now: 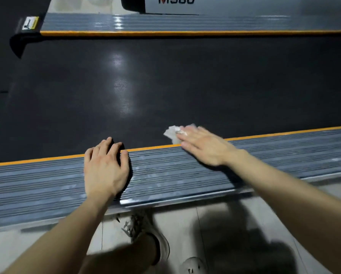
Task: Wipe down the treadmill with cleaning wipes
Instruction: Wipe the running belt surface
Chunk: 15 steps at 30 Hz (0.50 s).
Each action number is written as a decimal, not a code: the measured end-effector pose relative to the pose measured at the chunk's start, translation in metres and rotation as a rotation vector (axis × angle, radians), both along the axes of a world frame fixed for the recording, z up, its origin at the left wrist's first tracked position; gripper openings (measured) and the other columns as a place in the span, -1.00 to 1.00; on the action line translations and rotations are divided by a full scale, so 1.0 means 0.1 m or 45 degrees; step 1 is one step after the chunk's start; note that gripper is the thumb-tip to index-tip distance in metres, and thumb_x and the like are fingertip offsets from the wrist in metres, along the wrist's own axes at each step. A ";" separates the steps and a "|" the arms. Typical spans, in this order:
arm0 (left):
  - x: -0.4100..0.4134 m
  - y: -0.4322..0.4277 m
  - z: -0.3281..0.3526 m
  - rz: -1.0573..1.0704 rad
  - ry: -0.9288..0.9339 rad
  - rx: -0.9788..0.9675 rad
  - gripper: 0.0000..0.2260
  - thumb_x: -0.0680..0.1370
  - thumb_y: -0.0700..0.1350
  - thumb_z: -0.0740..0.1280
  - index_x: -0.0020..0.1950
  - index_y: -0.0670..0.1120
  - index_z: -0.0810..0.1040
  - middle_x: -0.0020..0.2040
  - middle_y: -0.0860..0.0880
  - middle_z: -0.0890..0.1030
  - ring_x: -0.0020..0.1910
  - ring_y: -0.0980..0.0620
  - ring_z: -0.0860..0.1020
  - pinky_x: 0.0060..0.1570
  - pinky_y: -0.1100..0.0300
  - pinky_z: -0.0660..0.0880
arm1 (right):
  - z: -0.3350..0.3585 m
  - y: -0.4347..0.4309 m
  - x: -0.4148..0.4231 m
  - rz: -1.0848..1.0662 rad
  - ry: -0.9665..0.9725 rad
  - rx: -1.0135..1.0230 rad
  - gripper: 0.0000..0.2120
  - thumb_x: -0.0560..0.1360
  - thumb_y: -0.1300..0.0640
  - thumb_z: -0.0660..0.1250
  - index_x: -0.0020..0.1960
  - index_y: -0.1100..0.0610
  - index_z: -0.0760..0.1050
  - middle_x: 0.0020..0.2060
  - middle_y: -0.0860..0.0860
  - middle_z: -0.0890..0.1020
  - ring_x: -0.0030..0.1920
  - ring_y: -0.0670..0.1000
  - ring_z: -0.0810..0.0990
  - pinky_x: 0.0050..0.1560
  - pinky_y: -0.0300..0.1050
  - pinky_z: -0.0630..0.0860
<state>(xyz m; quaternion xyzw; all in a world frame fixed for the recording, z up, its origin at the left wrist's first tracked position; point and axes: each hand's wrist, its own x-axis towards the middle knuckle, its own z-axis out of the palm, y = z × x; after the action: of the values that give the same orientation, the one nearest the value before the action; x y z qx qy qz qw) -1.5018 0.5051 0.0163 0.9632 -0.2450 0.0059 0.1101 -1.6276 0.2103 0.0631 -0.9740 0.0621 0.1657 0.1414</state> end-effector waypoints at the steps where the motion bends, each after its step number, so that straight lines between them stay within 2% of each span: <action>1: -0.01 0.00 -0.01 -0.006 -0.002 0.001 -0.59 0.74 0.14 0.10 0.41 0.03 0.63 0.55 -0.08 0.51 0.55 -0.07 0.40 0.58 -0.08 0.21 | -0.03 -0.20 -0.05 -0.120 0.060 -0.071 -0.34 0.72 -0.32 -0.13 0.73 -0.05 0.09 0.73 -0.06 0.04 0.72 -0.04 -0.04 0.70 0.00 -0.11; 4: 0.00 0.00 -0.02 -0.018 -0.008 -0.033 -0.61 0.75 0.12 0.13 0.41 0.03 0.63 0.55 -0.09 0.52 0.54 -0.08 0.41 0.58 -0.09 0.21 | -0.11 -0.74 -0.23 -0.678 0.134 -0.246 -0.17 0.61 -0.43 -0.26 0.73 0.00 0.05 0.73 0.09 0.03 0.71 0.12 0.01 0.69 0.09 -0.06; 5: 0.01 -0.01 -0.04 -0.017 -0.016 -0.040 -0.62 0.75 0.12 0.13 0.41 0.03 0.62 0.54 -0.08 0.52 0.54 -0.08 0.41 0.57 -0.09 0.21 | -0.12 -0.77 -0.23 -0.805 0.146 -0.246 -0.17 0.62 -0.44 -0.24 0.74 0.01 0.00 0.73 0.11 -0.03 0.72 0.14 -0.04 0.70 0.09 -0.10; 6: 0.03 -0.01 -0.06 -0.014 -0.025 -0.033 -0.62 0.75 0.12 0.12 0.41 0.04 0.62 0.55 -0.08 0.51 0.54 -0.07 0.41 0.57 -0.09 0.22 | -0.13 -0.70 -0.19 -0.823 0.139 -0.211 -0.18 0.64 -0.45 -0.20 0.75 0.00 -0.05 0.73 0.09 -0.09 0.72 0.15 -0.09 0.70 0.08 -0.14; 7: 0.04 0.00 -0.09 -0.013 -0.025 -0.013 -0.62 0.75 0.13 0.11 0.41 0.05 0.61 0.55 -0.07 0.51 0.54 -0.07 0.41 0.57 -0.08 0.22 | -0.11 -0.56 -0.15 -0.714 0.094 -0.152 -0.21 0.65 -0.45 -0.16 0.75 -0.05 -0.07 0.73 0.05 -0.09 0.72 0.14 -0.11 0.70 0.06 -0.16; 9: 0.05 0.02 -0.11 -0.018 -0.020 0.022 -0.61 0.76 0.14 0.07 0.40 0.08 0.60 0.54 -0.06 0.51 0.53 -0.06 0.40 0.56 -0.09 0.24 | -0.06 -0.25 -0.12 -0.317 -0.014 0.018 -0.31 0.68 -0.40 -0.05 0.73 -0.15 -0.01 0.73 -0.05 0.01 0.72 0.07 -0.08 0.71 0.02 -0.11; 11: 0.01 0.02 -0.07 -0.035 -0.013 0.067 -0.58 0.75 0.16 -0.02 0.37 0.10 0.56 0.52 -0.05 0.52 0.54 -0.05 0.39 0.55 -0.11 0.24 | -0.02 -0.08 -0.16 0.001 -0.006 0.075 -0.26 0.65 -0.46 -0.09 0.73 -0.13 0.07 0.72 -0.13 0.03 0.72 -0.04 -0.07 0.71 0.05 -0.02; 13: -0.01 -0.05 -0.02 -0.039 -0.028 0.131 -0.58 0.73 0.15 -0.07 0.34 0.11 0.51 0.46 -0.05 0.54 0.54 -0.06 0.38 0.55 -0.16 0.24 | 0.04 -0.25 -0.14 0.131 0.046 0.039 -0.12 0.56 -0.54 -0.25 0.72 -0.10 0.10 0.72 -0.13 0.05 0.71 -0.06 -0.04 0.71 0.05 -0.01; 15: -0.03 -0.22 0.05 0.009 -0.002 0.107 -0.60 0.70 0.20 0.00 0.35 0.09 0.48 0.41 -0.06 0.56 0.49 -0.11 0.42 0.53 -0.20 0.26 | 0.03 -0.61 -0.09 0.138 0.063 -0.022 -0.18 0.60 -0.49 -0.26 0.71 -0.13 0.14 0.72 -0.10 0.10 0.71 -0.03 0.04 0.71 0.03 -0.04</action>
<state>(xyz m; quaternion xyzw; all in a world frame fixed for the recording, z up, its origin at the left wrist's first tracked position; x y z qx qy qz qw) -1.5052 0.4828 0.0212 0.9679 -0.2417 -0.0031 0.0694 -1.6370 0.1497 0.0660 -0.9727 0.0142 0.1966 0.1222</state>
